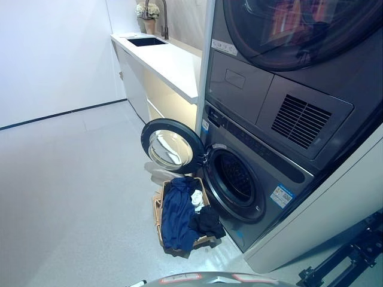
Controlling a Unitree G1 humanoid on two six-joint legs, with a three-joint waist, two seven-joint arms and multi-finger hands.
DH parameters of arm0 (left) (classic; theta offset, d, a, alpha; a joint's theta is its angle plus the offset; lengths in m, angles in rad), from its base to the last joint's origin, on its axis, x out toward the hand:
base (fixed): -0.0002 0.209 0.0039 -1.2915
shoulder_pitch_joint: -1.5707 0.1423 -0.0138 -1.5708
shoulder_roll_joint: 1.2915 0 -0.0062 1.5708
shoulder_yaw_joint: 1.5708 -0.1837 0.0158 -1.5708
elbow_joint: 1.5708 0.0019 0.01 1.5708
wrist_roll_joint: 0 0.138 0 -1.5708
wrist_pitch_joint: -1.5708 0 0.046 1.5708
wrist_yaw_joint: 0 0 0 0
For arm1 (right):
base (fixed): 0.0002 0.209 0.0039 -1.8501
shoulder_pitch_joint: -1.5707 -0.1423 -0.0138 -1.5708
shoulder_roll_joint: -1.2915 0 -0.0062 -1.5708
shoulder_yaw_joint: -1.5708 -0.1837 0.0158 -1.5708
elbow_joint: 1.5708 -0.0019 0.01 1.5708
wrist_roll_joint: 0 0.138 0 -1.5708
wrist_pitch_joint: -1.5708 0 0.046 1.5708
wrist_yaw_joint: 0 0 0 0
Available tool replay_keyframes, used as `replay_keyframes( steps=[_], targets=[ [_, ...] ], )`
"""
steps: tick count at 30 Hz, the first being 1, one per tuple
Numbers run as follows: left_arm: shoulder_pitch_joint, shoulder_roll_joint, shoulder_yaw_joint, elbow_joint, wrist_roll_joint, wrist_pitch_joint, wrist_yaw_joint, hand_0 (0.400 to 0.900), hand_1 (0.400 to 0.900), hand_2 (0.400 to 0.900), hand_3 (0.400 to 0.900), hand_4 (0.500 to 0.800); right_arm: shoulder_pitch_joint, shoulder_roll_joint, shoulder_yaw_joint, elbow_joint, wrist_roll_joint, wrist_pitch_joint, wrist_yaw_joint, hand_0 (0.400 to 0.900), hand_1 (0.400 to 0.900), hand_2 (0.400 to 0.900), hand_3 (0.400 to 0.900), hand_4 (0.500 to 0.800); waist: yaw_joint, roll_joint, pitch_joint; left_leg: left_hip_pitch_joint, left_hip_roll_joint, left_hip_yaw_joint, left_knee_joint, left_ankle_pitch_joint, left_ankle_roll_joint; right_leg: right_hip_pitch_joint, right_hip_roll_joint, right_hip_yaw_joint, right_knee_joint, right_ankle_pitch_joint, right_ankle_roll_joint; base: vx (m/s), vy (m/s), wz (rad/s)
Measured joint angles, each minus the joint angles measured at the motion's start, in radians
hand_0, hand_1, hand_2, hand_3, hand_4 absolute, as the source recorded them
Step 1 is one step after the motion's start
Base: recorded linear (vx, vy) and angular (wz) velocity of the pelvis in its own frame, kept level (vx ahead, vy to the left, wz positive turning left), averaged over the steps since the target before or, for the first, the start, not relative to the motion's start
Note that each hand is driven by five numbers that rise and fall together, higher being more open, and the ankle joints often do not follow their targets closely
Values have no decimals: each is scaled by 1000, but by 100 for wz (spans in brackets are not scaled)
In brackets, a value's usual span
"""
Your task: Put the clothes in the basket into the washing machine.
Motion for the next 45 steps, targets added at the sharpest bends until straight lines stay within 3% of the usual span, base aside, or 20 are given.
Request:
replay_keyframes(
  steps=[12, 17, 19, 21, 22, 23, 24, 27, 29, 31, 32, 33, 34, 35, 39, 41, 42, 44, 45],
  targets=[
    [-8, 6, -3, -1, -2, 0, 1, 900, 900, 900, 900, 800, -13, 0, 0, -1, 1, 0, 0, 900, 900, 900, 900, 800, 0, 5, 0, -29, 4, 3, 1, 0, 0, -48, 3, 12, 35, -3, 3, -55, -63, -2],
    [-52, 13, 0, -1, -12, -2, 3, 900, 900, 900, 900, 800, -51, -1, 3, -2, 3, -2, 1, 900, 900, 900, 900, 800, -3, 16, 39, -104, 14, 0, 60, -3, -9, -131, 9, 11, 96, -26, -27, -28, -206, 1],
    [-72, 6, 2, 2, -32, -2, 3, 900, 900, 900, 900, 800, -64, -6, 2, -2, 3, -3, 0, 900, 900, 900, 900, 800, 6, 39, 85, -139, 33, -8, 146, -35, -32, -131, 31, -13, 139, -38, -46, -20, -248, 16],
    [-103, 5, 2, 3, -52, -6, 5, 900, 900, 900, 900, 800, -93, -9, 1, -2, 5, -7, -2, 900, 900, 900, 900, 800, 1, 37, 139, -204, 43, -30, 300, -95, -109, -163, 30, -25, 221, -93, -74, 15, -177, 9],
    [-106, -1, 2, 5, -54, -12, 5, 900, 900, 900, 900, 800, -108, -17, 3, -1, 5, -10, -2, 900, 900, 900, 900, 800, 12, 60, 161, -219, 68, -30, 330, -108, -113, -188, 60, -43, 305, -124, -96, 19, -149, 6],
    [-111, 7, 2, 10, -61, -21, 4, 900, 900, 900, 900, 800, -122, -15, 3, 1, 5, -10, -3, 900, 900, 900, 900, 800, 15, 43, 178, -242, 56, -35, 392, -122, -119, -214, 56, -42, 385, -190, -116, 43, -47, 2],
    [-126, -7, 1, 7, -72, -23, 2, 900, 900, 900, 900, 800, -128, -31, 8, -1, 6, -12, -3, 900, 900, 900, 900, 800, 11, 55, 197, -258, 68, -54, 424, -139, -134, -232, 61, -51, 423, -213, -132, 65, -21, 1],
    [-130, -36, 2, 19, -101, -20, 5, 900, 900, 900, 900, 800, -150, -73, 10, -1, 15, -14, -12, 900, 900, 900, 900, 800, 21, 57, 208, -309, -6, -72, 472, -121, -119, -242, 35, -39, 391, -208, -138, 146, 26, -3],
    [-131, -42, 0, 17, -117, -22, 10, 900, 900, 900, 900, 800, -150, -75, 10, 1, 18, -10, -20, 900, 900, 900, 900, 800, 18, 45, 212, -312, -42, -71, 374, -104, -96, -202, 38, -22, 294, -165, -95, 249, 101, -16],
    [-124, -44, -1, 9, -122, -23, 11, 900, 900, 900, 900, 800, -158, -74, 22, 0, 22, -12, -20, 900, 900, 900, 900, 800, 28, 29, 215, -287, -57, -83, 131, -61, -89, -158, 58, 14, 161, -126, -63, 293, 133, -15],
    [-110, -48, -1, 4, -122, -23, 12, 900, 900, 900, 900, 800, -173, -76, 27, 5, 23, -15, -21, 900, 900, 900, 900, 800, 35, 37, 213, -273, -42, -86, 8, -27, -100, -134, 67, -15, 96, -150, -26, 329, 174, -15],
    [-111, -62, 1, 1, -124, -24, 19, 900, 900, 900, 900, 800, -198, -86, 23, 15, 23, -18, -23, 900, 900, 900, 900, 800, 46, 77, 219, -299, 34, -125, -3, -5, -123, -151, 93, -49, 195, -142, -82, 360, 209, -22],
    [-113, -55, 4, -1, -133, -22, 25, 900, 900, 900, 900, 800, -206, -86, 17, 9, 24, -18, -23, 900, 900, 900, 900, 800, 45, 79, 230, -304, 65, -131, -3, 9, -144, -112, 106, 1, 181, -147, -127, 415, 255, -36],
    [-113, -59, 1, 0, -138, -22, 31, 900, 900, 900, 900, 800, -196, -90, 16, -4, 24, -26, -24, 900, 900, 900, 900, 800, 24, 93, 233, -316, 85, -116, -2, 21, -143, -57, 136, 52, 109, -129, -134, 446, 300, -41],
    [-98, -64, 0, -3, -139, -22, 36, 900, 900, 900, 900, 800, -213, -93, 19, 2, 24, -37, -26, 900, 900, 900, 900, 800, 64, 65, 218, -315, 45, -72, -3, 46, -104, -42, 127, 143, 48, -102, -119, 370, 313, -27],
    [-100, -64, 0, -6, -138, -22, 38, 900, 900, 900, 900, 800, -238, -88, 18, 6, 24, -39, -25, 900, 900, 900, 900, 800, 67, 56, 212, -307, 9, -70, -3, 77, -25, -34, 121, 195, 19, -105, -92, 393, 400, -24],
    [-102, -61, -1, -12, -138, -23, 38, 900, 900, 900, 900, 800, -245, -83, 32, 3, 24, -38, -24, 900, 900, 900, 900, 800, 67, 58, 209, -297, 13, -65, -1, 140, 18, -34, 125, 199, 23, -112, -82, 178, 197, -19],
    [-119, -29, -5, -13, -138, -23, 38, 900, 900, 900, 900, 800, -250, -45, 61, -7, 24, -38, -19, 900, 900, 900, 900, 800, 79, 2, 203, -283, 14, -18, 5, 130, 36, -53, 105, 188, 58, -121, -46, 198, 214, -7],
    [-138, -10, -8, -12, -138, -24, 38, 900, 900, 900, 900, 800, -254, -26, 69, -11, 24, -40, -19, 900, 900, 900, 900, 800, 75, -25, 195, -283, 2, -14, 21, 106, 47, -55, 93, 146, 65, -111, -28, 292, 318, 4]
  ],
)
